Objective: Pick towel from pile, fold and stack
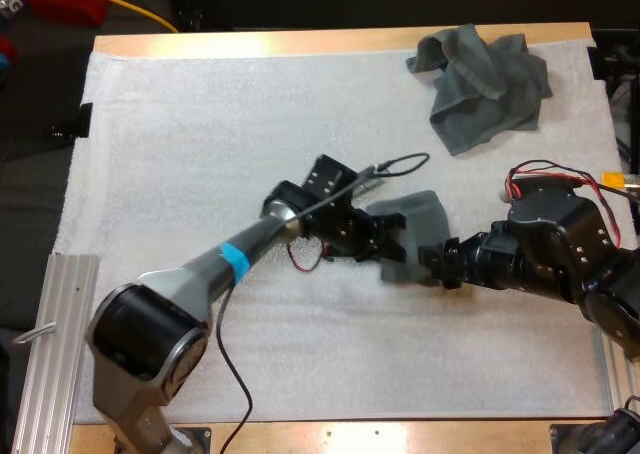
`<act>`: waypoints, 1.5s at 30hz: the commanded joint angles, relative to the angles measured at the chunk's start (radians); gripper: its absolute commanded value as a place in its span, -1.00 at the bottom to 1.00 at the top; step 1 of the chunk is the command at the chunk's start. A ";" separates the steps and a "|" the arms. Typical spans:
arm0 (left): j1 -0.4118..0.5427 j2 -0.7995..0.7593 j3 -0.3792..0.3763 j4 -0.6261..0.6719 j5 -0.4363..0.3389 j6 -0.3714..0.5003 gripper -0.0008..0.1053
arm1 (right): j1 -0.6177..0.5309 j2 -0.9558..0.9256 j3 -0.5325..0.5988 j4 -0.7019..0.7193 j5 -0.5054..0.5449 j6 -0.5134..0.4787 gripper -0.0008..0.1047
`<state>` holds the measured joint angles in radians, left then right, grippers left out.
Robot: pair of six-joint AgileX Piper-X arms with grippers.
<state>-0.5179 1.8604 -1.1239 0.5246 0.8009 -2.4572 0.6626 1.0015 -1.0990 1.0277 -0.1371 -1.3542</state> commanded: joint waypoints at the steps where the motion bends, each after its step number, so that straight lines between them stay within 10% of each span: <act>1: 0.022 -0.023 -0.010 0.035 0.013 0.041 -0.98 | 0.000 -0.005 -0.004 0.001 0.005 -0.012 0.45; 14: 0.240 -0.097 -0.033 0.402 -0.010 0.446 -0.98 | 0.000 -0.005 -0.004 0.001 0.005 -0.012 0.45; 22: 0.345 -0.097 -0.091 0.666 -0.386 0.697 -0.98 | 0.000 -0.005 -0.004 0.001 0.005 -0.012 0.45; 36: 0.510 -0.097 -0.108 0.734 -0.890 0.809 -0.98 | 0.000 -0.005 -0.004 0.001 0.005 -0.012 0.45; 45: 0.622 -0.097 -0.108 0.717 -0.932 0.808 -0.98 | 0.000 -0.005 -0.004 0.001 0.003 -0.012 0.45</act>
<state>0.1043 1.7764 -1.2256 1.2465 -0.1174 -1.6460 0.6626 1.0015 -1.0990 1.0277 -0.1371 -1.3542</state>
